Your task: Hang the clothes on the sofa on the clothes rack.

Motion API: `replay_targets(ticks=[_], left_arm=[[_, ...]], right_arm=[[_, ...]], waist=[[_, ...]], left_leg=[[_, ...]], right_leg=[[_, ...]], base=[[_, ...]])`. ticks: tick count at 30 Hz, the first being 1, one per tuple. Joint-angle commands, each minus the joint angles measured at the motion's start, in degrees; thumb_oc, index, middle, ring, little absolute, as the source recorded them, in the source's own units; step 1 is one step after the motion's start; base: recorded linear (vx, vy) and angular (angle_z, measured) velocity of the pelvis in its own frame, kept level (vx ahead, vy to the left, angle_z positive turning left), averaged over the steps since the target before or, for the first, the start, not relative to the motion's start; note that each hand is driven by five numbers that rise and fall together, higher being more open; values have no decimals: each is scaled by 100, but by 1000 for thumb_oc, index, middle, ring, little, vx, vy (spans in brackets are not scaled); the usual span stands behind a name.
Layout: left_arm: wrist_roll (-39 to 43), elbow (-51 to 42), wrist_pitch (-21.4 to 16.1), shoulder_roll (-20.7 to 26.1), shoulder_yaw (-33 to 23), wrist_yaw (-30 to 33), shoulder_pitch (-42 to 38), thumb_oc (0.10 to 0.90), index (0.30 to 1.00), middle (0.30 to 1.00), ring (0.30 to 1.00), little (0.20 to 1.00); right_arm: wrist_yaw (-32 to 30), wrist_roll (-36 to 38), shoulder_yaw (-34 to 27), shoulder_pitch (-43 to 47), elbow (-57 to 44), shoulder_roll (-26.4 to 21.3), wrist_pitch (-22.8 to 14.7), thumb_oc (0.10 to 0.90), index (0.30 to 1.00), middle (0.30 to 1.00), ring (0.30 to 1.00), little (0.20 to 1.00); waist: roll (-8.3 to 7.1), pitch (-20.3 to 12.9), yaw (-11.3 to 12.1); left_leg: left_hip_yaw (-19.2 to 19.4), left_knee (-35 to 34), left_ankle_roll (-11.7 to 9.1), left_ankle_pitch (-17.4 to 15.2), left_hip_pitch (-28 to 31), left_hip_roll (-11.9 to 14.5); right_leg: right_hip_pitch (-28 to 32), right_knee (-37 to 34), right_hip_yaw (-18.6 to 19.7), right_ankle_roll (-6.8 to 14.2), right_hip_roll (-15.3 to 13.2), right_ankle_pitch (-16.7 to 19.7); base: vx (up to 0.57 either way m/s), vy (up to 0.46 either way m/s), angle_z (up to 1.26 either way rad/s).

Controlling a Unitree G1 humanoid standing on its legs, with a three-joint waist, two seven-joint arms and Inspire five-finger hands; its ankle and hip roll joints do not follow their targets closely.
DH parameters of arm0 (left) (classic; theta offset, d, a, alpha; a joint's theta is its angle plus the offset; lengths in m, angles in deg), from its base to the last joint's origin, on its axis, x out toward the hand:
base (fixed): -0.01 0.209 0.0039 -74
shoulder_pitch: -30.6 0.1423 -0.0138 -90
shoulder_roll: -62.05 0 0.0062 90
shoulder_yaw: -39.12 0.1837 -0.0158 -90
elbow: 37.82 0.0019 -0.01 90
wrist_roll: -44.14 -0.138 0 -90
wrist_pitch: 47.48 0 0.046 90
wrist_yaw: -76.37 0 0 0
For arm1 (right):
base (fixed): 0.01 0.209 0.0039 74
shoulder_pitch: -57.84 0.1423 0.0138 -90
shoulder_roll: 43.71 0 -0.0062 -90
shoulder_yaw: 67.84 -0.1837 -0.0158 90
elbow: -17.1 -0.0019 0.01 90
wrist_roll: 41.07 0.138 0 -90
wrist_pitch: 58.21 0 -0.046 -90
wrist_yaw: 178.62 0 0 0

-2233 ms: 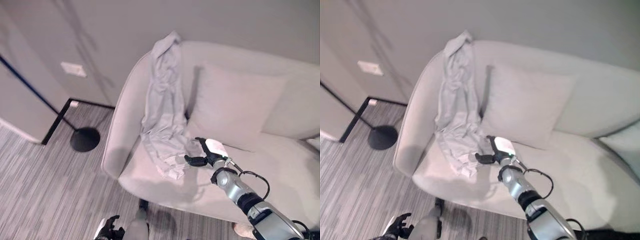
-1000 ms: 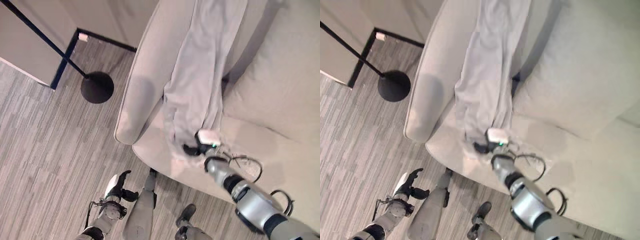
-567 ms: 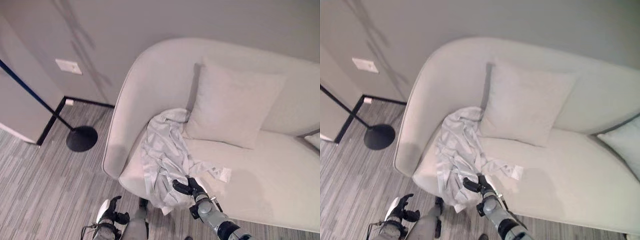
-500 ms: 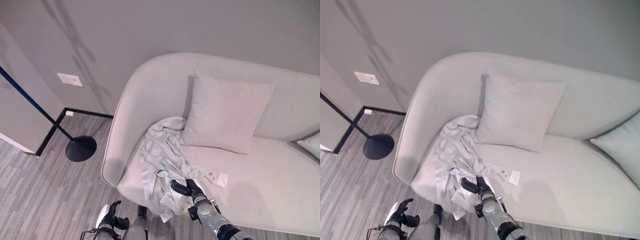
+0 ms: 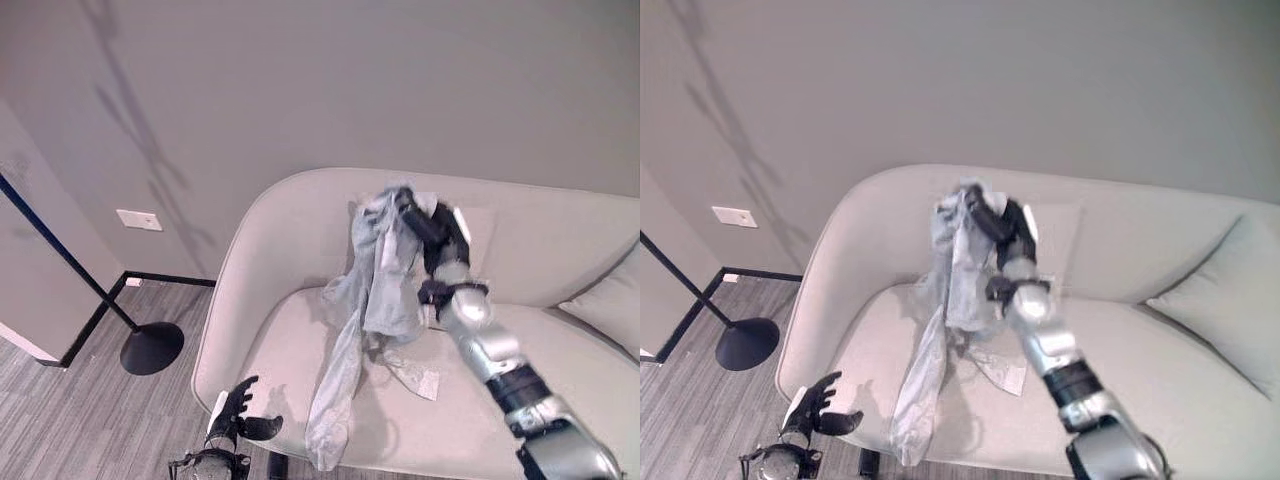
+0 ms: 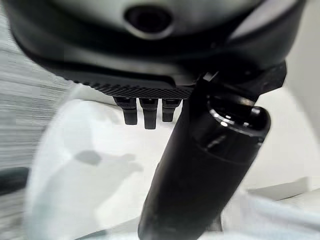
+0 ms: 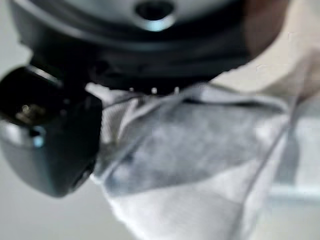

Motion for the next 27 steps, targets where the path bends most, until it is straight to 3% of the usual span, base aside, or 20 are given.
replay_targets(ticks=[1, 6, 9, 11, 13, 14, 17, 23, 27], left_arm=[[-104, -213, -507, 196, 163, 67, -633, 800, 900, 900, 900, 900], [-626, -354, -581, 296, 8, 575, -866, 800, 900, 900, 900, 900], [-1194, -287, -609, 331, -188, 1414, -1228, 800, 900, 900, 900, 900], [-1265, -228, -679, 315, -216, 1618, -1365, 800, 900, 900, 900, 900], [-1428, -274, -886, 390, -268, 2269, -1722, 800, 900, 900, 900, 900], [-1437, -257, -896, 376, -269, 2285, -1740, 800, 900, 900, 900, 900], [-1824, -280, -940, 493, -187, 3244, -2486, 800, 900, 900, 900, 900], [-2359, -430, -767, 629, 26, 3781, -3220, 800, 900, 900, 900, 900], [-2806, -1031, -651, 623, 122, 3982, -3505, 800, 900, 900, 900, 900]], right_arm=[[-287, -385, -255, 1324, -639, -331, -834, 400, 300, 300, 300, 300], [-703, -981, -170, 2271, -748, -826, -886, 400, 300, 300, 300, 300], [-992, -1375, 152, 3157, -727, -1189, -913, 400, 300, 300, 300, 300], [-1076, -1405, 251, 3374, -695, -1245, -958, 400, 300, 300, 300, 300], [-1253, -1409, 501, 3857, -656, -1319, -1064, 400, 300, 300, 300, 300], [-1256, -1405, 520, 3887, -636, -1320, -1074, 400, 300, 300, 300, 300], [-1533, -1311, 698, 4184, -716, -1301, -1344, 400, 300, 300, 300, 300], [-1598, -1343, 839, 4144, -989, -1172, -1446, 400, 300, 300, 300, 300], [-1487, -1295, 925, 3957, -1291, -1007, -1460, 400, 300, 300, 300, 300]], waist=[[3, -154, 191], [-61, -241, 132], [-163, -323, 42], [-171, -337, 6], [-249, -409, -79], [-240, -397, -79], [-289, -505, -264], [-280, -581, -406], [-252, -605, -478]], left_leg=[[-112, 32, -296, -1226, 882, 371], [-114, 32, -318, -1232, 913, 413], [-84, 32, -344, -1253, 951, 432], [-81, 32, -350, -1256, 950, 436], [-48, 32, -369, -1271, 970, 448], [-47, 32, -369, -1271, 970, 448], [4, 32, -389, -1309, 1026, 457], [51, 32, -385, -1358, 1071, 443], [94, 32, -364, -1403, 1101, 415]], right_leg=[[-807, -62, 35, -132, -6, 460], [-794, -60, 65, -159, 54, 435], [-791, -56, 117, -172, 95, 426], [-805, -52, 133, -174, 103, 427], [-810, -42, 173, -178, 130, 420], [-811, -40, 175, -178, 129, 419], [-815, -32, 239, -173, 137, 425], [-820, -32, 324, -156, 122, 440], [-840, -34, 394, -144, 106, 467]], base=[[12, -32, -2], [0, 0, 0], [0, 0, 0], [18, -16, -5], [23, -19, -18], [25, -16, -20], [23, -5, -9], [9, 1, -9], [5, 7, -10]])
